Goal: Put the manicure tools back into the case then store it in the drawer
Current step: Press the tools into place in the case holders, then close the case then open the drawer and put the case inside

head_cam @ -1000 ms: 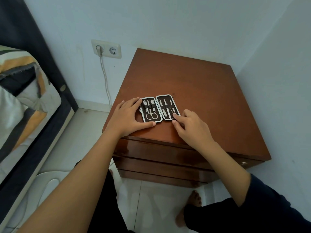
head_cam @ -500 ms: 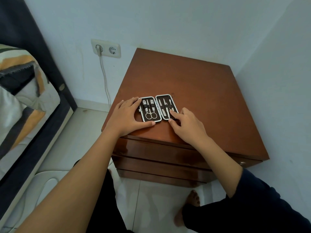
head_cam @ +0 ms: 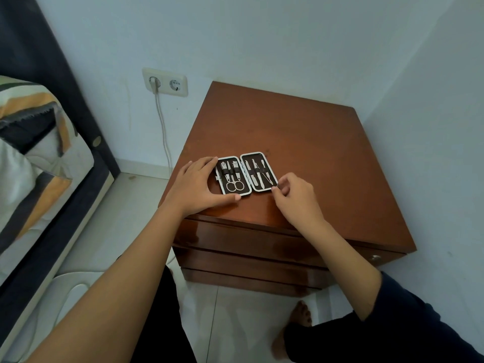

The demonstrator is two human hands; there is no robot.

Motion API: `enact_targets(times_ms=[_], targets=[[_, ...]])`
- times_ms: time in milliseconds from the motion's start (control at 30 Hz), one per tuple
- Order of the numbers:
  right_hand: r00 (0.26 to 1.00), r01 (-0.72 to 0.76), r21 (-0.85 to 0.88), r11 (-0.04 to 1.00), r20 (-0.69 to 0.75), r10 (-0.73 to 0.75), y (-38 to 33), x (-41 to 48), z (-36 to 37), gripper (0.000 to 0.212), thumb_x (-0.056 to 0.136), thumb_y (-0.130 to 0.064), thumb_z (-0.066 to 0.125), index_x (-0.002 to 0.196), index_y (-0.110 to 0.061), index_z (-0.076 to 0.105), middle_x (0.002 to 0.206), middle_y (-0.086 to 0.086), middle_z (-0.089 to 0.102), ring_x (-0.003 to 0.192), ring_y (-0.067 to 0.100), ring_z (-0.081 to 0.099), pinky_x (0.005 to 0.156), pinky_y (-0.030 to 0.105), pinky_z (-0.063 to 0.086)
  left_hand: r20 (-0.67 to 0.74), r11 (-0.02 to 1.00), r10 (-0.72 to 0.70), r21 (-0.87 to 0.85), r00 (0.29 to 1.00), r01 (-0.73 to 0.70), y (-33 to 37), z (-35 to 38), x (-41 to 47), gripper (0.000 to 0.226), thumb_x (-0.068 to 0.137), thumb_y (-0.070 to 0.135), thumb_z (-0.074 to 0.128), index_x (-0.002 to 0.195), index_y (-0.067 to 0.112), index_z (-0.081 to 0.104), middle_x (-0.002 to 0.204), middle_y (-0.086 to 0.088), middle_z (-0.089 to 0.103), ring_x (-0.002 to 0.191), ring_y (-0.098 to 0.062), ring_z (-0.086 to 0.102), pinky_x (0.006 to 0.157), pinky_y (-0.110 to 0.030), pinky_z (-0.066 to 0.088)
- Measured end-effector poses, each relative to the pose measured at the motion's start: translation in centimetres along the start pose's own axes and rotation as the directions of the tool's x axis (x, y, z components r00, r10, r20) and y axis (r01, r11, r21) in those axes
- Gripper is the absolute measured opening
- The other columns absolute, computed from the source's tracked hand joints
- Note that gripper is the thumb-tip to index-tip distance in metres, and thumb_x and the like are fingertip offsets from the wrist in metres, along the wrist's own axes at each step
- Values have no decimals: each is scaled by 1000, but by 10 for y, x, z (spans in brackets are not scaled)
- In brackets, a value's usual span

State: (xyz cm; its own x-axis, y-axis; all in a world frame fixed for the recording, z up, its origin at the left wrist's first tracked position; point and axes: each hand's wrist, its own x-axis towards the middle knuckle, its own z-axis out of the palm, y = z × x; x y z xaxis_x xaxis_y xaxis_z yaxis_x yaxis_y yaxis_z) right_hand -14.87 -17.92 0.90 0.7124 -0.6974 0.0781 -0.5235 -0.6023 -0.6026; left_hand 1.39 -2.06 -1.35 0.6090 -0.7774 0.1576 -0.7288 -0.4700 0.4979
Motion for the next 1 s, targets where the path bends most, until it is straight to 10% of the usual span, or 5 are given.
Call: enact_targets(times_ms=[367,533,1000], targets=[[997,-83,137,987,8,83,-3,25,4,19,84,-10,53,99,-15,63,92,12,61,82,29,63,80,44,55,-48,994,30,-102,998,-35,-4,-3,-2,96,54,81,56,132,25,52,111,11,48,104,-7,42,99,-34,35],[999,48,34,998,-7,-48,2,22,7,26,90,-11,51,111,-15,64,99,6,50,77,14,52,75,21,37,-47,992,37,-123,998,-43,-5,-3,-1,88,55,76,63,129,28,54,105,12,48,97,-4,41,94,-32,36],[999,28,83,996,-33,-25,0,31,7,29,89,-11,54,117,-11,60,101,7,52,80,13,51,78,21,40,-40,987,24,-159,999,-30,-4,-3,-2,81,54,76,64,123,32,57,98,15,51,95,-4,43,90,-30,36]])
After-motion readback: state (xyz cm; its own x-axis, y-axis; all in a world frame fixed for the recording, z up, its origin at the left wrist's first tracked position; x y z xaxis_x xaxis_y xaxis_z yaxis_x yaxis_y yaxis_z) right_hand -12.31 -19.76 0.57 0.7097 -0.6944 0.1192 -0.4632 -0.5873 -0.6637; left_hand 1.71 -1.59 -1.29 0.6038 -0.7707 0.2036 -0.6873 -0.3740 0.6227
